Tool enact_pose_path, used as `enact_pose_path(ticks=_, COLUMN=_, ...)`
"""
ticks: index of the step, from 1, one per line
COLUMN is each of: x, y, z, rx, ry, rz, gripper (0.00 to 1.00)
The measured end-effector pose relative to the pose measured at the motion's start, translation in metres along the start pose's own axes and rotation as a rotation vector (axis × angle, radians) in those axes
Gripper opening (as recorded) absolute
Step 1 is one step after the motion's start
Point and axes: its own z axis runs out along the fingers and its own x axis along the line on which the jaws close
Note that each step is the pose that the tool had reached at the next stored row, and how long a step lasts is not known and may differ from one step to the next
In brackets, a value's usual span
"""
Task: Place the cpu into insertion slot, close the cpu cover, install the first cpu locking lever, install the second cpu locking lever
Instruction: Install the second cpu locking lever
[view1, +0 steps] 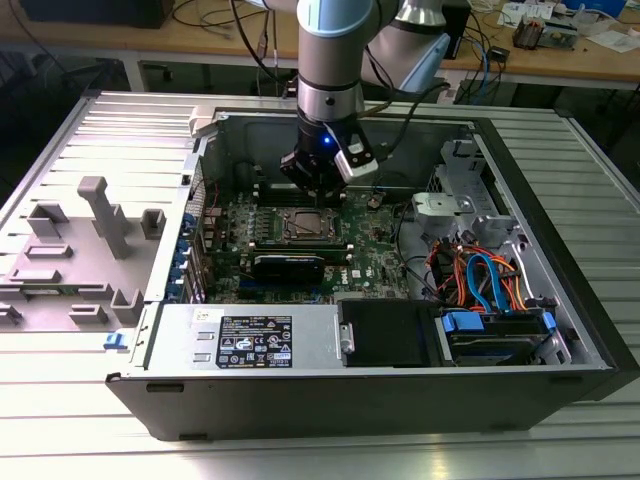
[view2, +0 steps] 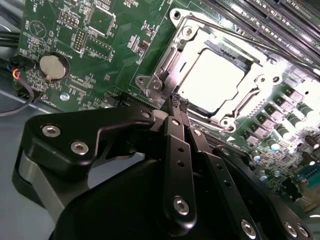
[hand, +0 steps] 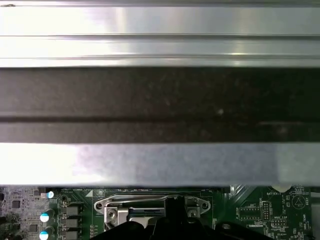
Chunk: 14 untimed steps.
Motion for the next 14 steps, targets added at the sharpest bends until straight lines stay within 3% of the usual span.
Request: enact_pose_path(ticks=14, x=0.0000, y=-0.0152, z=-0.0026, rx=0.0002, ry=0.0001, rz=0.000, gripper=0.11)
